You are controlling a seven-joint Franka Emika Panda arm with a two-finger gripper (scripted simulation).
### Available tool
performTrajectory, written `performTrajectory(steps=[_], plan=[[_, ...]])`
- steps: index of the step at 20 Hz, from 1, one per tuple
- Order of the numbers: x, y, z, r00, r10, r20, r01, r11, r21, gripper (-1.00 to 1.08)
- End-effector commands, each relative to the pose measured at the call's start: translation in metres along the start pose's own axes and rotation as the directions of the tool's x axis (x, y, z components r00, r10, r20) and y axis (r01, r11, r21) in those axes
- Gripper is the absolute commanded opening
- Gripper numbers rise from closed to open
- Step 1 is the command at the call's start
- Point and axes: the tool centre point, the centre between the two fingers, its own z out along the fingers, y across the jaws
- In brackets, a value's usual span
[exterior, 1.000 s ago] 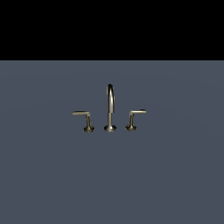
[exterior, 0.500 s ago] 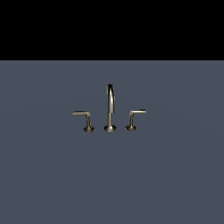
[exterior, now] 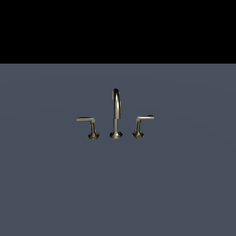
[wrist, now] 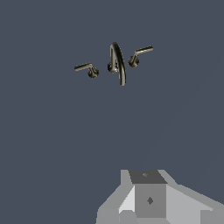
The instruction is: Turn on the faucet by rotating a designated handle.
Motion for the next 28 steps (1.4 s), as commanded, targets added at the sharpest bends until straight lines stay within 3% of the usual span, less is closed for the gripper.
performTrajectory(steps=[1,13,28], plan=[[0.004,-0.011,0.014,0.999,0.052,0.001,-0.052,0.999,0.0,-1.0],[0.034,-0.064,0.082,0.954,0.298,0.003,-0.298,0.954,0.0,-1.0],[0.085,-0.114,0.162,0.828,0.561,0.008,-0.561,0.828,0.002,-1.0]])
